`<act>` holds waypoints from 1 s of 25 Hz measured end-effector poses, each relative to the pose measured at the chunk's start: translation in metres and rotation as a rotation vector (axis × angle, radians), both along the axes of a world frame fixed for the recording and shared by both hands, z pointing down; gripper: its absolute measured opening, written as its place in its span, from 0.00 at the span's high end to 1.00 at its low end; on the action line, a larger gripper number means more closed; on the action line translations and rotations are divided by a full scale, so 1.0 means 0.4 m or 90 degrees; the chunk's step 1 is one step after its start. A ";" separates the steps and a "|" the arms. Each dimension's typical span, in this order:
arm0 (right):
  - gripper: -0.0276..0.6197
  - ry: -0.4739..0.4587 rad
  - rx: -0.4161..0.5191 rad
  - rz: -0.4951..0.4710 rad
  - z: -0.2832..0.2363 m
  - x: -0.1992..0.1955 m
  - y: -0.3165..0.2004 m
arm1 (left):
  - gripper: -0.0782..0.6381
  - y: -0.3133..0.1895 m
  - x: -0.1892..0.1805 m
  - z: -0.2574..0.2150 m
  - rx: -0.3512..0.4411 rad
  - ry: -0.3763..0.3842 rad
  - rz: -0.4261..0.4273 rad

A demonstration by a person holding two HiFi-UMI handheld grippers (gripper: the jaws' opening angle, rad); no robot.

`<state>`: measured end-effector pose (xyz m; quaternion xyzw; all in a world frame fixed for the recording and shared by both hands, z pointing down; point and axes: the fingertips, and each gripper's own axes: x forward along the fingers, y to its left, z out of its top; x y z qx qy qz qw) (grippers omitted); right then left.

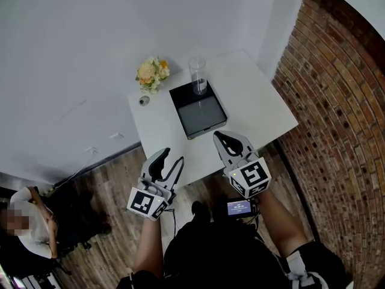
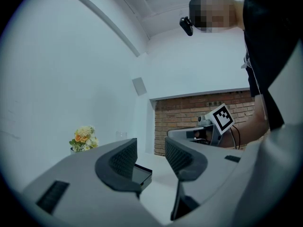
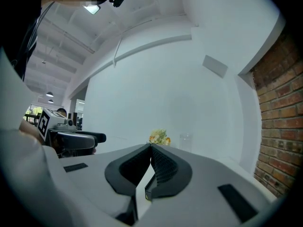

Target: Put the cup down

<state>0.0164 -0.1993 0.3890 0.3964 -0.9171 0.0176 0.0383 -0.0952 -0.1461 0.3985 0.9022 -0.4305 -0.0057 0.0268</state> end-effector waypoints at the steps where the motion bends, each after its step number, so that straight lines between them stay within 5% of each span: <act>1: 0.94 0.002 0.000 -0.003 0.002 -0.004 0.004 | 0.63 0.002 0.000 -0.002 0.001 0.000 0.000; 25: 0.94 0.014 -0.008 -0.014 0.018 -0.028 0.002 | 0.69 -0.004 0.007 -0.009 0.008 0.002 0.004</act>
